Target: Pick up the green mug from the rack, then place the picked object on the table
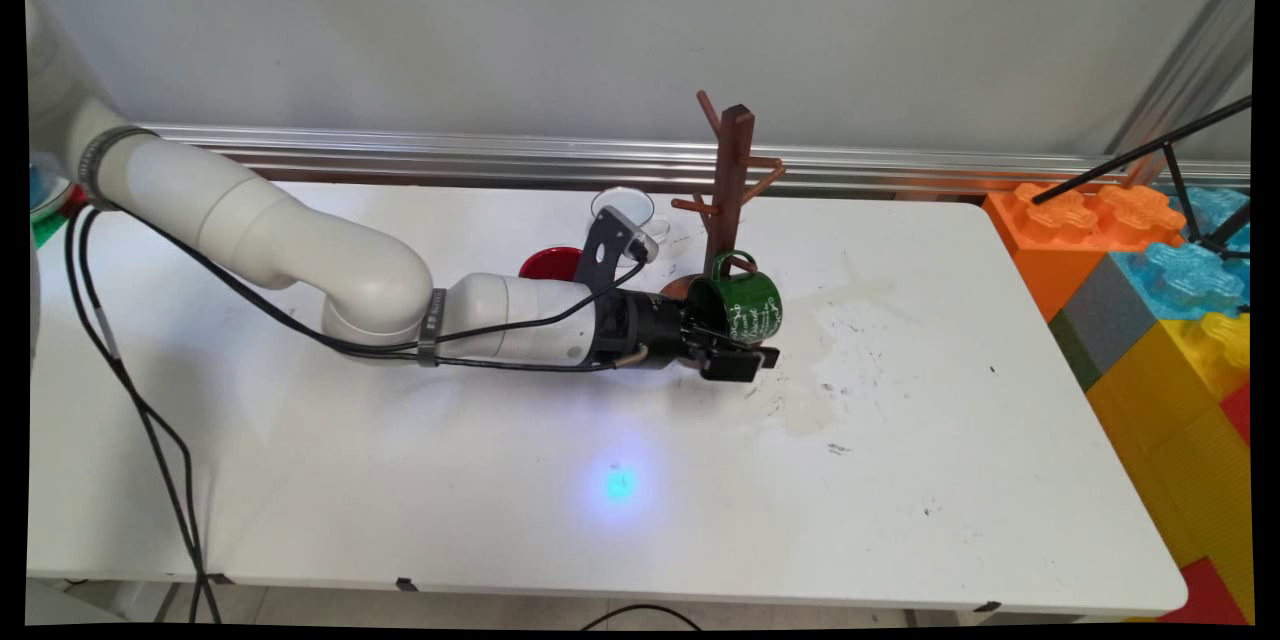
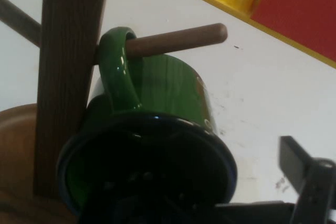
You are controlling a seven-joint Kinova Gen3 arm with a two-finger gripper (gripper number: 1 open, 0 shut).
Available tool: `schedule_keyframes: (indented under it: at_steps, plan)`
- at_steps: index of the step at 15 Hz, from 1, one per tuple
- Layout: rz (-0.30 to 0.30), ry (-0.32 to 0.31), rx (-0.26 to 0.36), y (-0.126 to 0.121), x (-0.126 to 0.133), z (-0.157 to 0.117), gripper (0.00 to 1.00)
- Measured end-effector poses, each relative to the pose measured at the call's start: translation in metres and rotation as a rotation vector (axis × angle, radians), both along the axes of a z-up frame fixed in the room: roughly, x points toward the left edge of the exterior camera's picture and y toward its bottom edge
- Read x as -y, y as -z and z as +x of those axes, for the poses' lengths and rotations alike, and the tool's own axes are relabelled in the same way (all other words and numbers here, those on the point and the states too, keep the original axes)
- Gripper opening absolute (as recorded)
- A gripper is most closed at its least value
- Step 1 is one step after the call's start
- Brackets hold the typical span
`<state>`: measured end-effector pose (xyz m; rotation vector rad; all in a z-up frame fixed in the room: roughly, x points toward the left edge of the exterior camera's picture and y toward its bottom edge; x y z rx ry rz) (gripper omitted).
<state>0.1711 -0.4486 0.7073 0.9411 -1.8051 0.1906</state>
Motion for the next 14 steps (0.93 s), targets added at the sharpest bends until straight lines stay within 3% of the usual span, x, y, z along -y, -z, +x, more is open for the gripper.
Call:
schedule_keyframes:
  at_steps: [14]
  plan:
    - [-0.038,0.007,0.004,0.005,0.013,-0.001,0.00]
